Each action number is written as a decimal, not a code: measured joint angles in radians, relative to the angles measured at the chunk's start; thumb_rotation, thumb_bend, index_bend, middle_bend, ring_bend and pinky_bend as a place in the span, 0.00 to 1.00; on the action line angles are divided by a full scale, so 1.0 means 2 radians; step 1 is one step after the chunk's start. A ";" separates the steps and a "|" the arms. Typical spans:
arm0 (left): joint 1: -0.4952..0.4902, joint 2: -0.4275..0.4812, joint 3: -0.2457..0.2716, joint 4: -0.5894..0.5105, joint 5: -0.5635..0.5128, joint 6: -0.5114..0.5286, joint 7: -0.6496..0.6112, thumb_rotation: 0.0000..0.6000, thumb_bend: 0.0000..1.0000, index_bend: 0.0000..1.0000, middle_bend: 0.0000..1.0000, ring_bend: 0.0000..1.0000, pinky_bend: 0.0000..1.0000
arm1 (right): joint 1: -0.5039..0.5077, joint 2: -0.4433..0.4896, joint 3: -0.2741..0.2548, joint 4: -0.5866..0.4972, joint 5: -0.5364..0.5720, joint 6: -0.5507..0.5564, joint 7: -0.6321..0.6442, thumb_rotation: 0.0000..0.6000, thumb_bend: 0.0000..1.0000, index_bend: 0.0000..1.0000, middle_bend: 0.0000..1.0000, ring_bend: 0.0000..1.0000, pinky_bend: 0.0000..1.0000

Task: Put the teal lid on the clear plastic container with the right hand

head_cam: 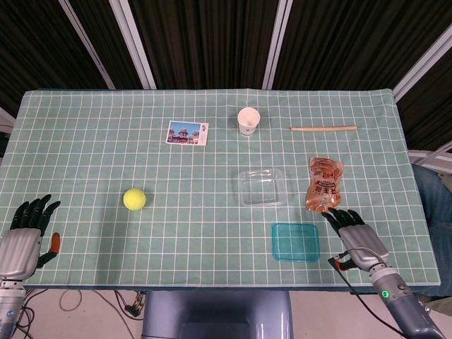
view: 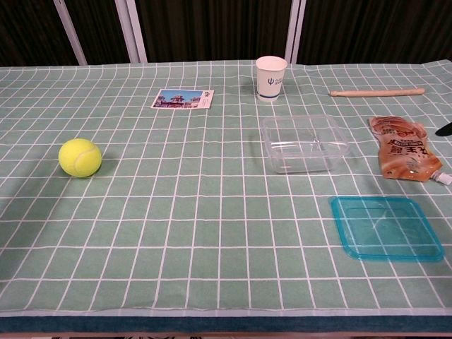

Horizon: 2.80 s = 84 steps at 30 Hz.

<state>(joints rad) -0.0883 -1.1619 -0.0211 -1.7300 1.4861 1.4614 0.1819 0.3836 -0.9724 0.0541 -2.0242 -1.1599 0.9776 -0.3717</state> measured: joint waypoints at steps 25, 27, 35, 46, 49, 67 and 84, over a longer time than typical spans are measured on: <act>-0.001 0.003 -0.001 -0.006 -0.015 -0.009 -0.004 1.00 0.56 0.12 0.00 0.00 0.00 | 0.063 -0.162 0.004 0.009 0.147 0.065 -0.130 1.00 0.21 0.01 0.00 0.00 0.00; -0.002 0.003 -0.001 -0.007 -0.015 -0.010 -0.004 1.00 0.56 0.12 0.00 0.00 0.00 | 0.065 -0.168 0.003 0.013 0.154 0.068 -0.133 1.00 0.21 0.01 0.01 0.00 0.00; -0.002 0.004 -0.001 -0.007 -0.016 -0.011 -0.005 1.00 0.56 0.12 0.00 0.00 0.00 | 0.070 -0.193 -0.003 0.031 0.163 0.082 -0.140 1.00 0.21 0.01 0.03 0.00 0.00; -0.003 0.005 -0.001 -0.010 -0.023 -0.016 -0.006 1.00 0.56 0.12 0.00 0.00 0.00 | 0.071 -0.205 -0.011 0.048 0.164 0.089 -0.137 1.00 0.21 0.01 0.11 0.00 0.00; -0.003 0.005 -0.001 -0.011 -0.022 -0.015 -0.006 1.00 0.56 0.12 0.00 0.00 0.00 | 0.072 -0.208 -0.013 0.053 0.164 0.089 -0.136 1.00 0.21 0.01 0.12 0.00 0.00; -0.003 0.006 0.000 -0.012 -0.024 -0.017 -0.003 1.00 0.56 0.12 0.00 0.00 0.00 | 0.073 -0.216 -0.023 0.065 0.160 0.092 -0.137 1.00 0.21 0.01 0.14 0.00 0.00; -0.004 0.006 0.000 -0.012 -0.026 -0.018 -0.001 1.00 0.56 0.12 0.00 0.00 0.00 | 0.073 -0.232 -0.026 0.073 0.170 0.103 -0.151 1.00 0.16 0.01 0.14 0.00 0.00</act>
<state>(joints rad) -0.0958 -1.1497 -0.0202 -1.7547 1.4340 1.4256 0.1789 0.5295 -1.4372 0.0016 -1.8786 -0.8194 1.1831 -0.6742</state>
